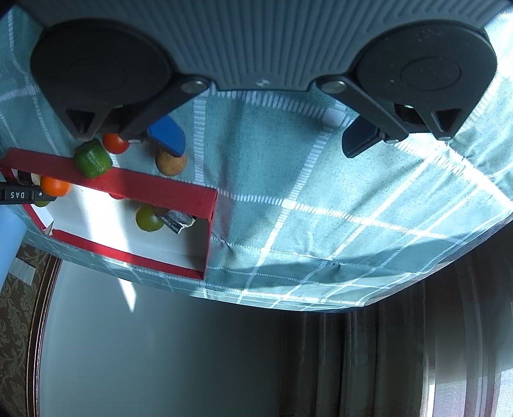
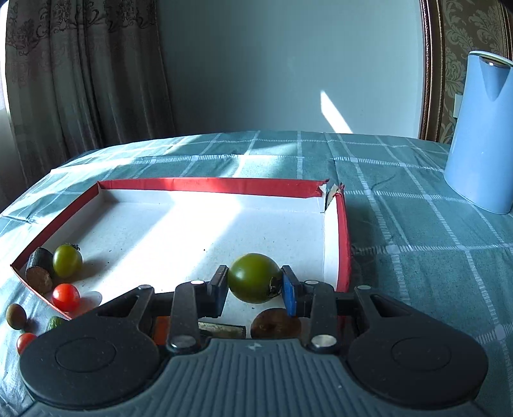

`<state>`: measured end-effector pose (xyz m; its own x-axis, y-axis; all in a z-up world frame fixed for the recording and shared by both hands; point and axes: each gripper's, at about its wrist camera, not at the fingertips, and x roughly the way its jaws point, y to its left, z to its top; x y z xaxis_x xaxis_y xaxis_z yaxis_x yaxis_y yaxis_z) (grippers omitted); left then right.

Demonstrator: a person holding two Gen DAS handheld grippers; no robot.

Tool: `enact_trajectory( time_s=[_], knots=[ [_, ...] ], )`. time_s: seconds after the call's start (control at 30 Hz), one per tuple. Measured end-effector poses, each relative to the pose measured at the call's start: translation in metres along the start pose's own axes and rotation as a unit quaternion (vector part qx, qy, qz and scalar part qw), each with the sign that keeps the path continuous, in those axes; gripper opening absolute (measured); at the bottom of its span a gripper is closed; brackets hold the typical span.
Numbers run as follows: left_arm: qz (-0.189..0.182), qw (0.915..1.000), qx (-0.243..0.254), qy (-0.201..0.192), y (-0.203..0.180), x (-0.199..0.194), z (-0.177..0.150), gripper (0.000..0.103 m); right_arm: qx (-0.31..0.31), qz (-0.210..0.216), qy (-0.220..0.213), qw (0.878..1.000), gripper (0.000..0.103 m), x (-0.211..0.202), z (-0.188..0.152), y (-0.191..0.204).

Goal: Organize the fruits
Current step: 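Carry the green tomato with the right gripper into the tray and release, then reach the left gripper to the other red cherry tomato and grasp it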

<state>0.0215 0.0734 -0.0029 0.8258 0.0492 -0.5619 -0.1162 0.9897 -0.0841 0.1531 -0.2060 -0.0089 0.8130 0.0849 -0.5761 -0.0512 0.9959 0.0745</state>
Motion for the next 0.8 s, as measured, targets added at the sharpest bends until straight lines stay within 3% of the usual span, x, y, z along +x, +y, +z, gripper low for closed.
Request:
enact_trajectory(
  time_s=[0.17,0.3,0.57,0.8],
  knots=[
    [0.001,1.0000,0.000,0.000,0.000,0.000,0.000,0.103,-0.001,0.001,-0.007,1.000,0.037,-0.001,-0.002,0.000],
    [0.001,1.0000,-0.004,0.001,0.001,0.000,0.000,0.103,0.005,0.002,-0.020,1.000,0.059,-0.006,-0.001,-0.002],
    [0.003,1.0000,-0.009,-0.001,0.003,-0.001,0.000,0.103,0.047,0.016,-0.079,0.996,0.061,-0.060,-0.016,-0.019],
    [0.008,0.9999,-0.007,0.000,0.003,-0.001,0.000,0.103,0.071,0.027,-0.090,0.993,0.066,-0.101,-0.052,-0.038]
  ],
)
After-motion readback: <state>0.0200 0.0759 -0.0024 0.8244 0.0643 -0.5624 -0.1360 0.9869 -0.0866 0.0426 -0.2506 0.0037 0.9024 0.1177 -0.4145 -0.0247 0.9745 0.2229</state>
